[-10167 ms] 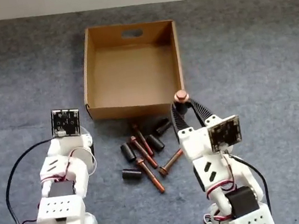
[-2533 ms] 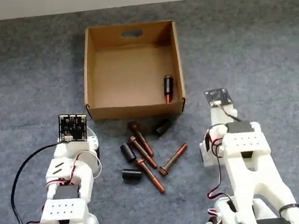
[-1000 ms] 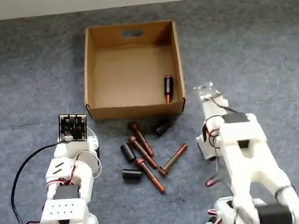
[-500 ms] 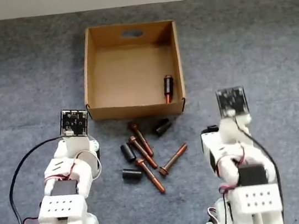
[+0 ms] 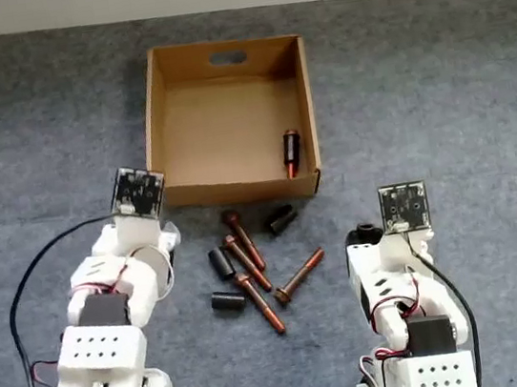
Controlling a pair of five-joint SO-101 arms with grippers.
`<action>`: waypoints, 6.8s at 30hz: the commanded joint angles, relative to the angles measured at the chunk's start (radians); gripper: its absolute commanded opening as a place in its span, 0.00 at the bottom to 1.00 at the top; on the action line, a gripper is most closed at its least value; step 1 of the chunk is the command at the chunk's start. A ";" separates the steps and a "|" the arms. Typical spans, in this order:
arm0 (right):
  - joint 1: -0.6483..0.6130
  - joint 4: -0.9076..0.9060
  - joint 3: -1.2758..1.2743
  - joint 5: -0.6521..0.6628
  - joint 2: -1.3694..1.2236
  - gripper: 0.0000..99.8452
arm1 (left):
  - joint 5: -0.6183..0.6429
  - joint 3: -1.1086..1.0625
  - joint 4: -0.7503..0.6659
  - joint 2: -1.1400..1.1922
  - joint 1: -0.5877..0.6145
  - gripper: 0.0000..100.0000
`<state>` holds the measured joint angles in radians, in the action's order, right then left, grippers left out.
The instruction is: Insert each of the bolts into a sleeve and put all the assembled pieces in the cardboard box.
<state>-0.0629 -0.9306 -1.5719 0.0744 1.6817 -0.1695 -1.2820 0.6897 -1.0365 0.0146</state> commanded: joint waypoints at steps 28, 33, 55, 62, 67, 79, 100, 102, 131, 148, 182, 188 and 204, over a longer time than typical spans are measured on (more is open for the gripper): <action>0.012 -0.016 -0.025 -0.005 0.019 0.01 | 0.000 0.544 0.152 0.751 -0.268 0.14; 0.012 -0.015 -0.025 -0.005 0.019 0.01 | -0.002 0.545 0.115 0.806 -0.268 0.14; 0.012 -0.015 -0.025 -0.005 0.019 0.01 | -0.009 0.539 0.118 0.816 -0.358 0.14; 0.012 -0.015 -0.025 -0.005 0.019 0.01 | -0.009 0.539 0.118 0.817 -0.358 0.14; 0.012 -0.015 -0.025 -0.005 0.019 0.01 | -0.009 0.539 0.118 0.817 -0.358 0.14; 0.012 -0.016 -0.027 -0.005 0.019 0.01 | -0.069 0.539 0.123 0.817 -0.358 0.14; 0.012 -0.021 -0.027 -0.005 0.019 0.01 | -0.069 0.545 0.118 0.891 -0.358 0.14; 0.012 -0.021 -0.027 -0.005 0.019 0.01 | -0.068 0.556 0.117 0.937 -0.358 0.14; 0.012 -0.019 -0.027 -0.005 0.019 0.01 | -0.068 0.616 0.158 0.998 -0.357 0.03; 0.012 -0.019 -0.027 -0.003 0.019 0.01 | -0.066 0.621 0.167 0.997 -0.357 0.02; 0.012 -0.019 -0.028 -0.003 0.019 0.01 | 0.562 0.616 0.365 0.834 -0.366 0.16; 0.012 -0.019 -0.028 -0.003 0.019 0.01 | 0.694 0.615 0.365 0.843 -0.366 0.16; 0.012 -0.021 -0.028 -0.003 0.019 0.01 | 0.801 0.542 0.258 0.845 -0.335 0.16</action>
<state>-0.0629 -0.9505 -1.6042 0.0744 1.6939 0.5700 -0.7219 1.0119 -0.1910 -0.3322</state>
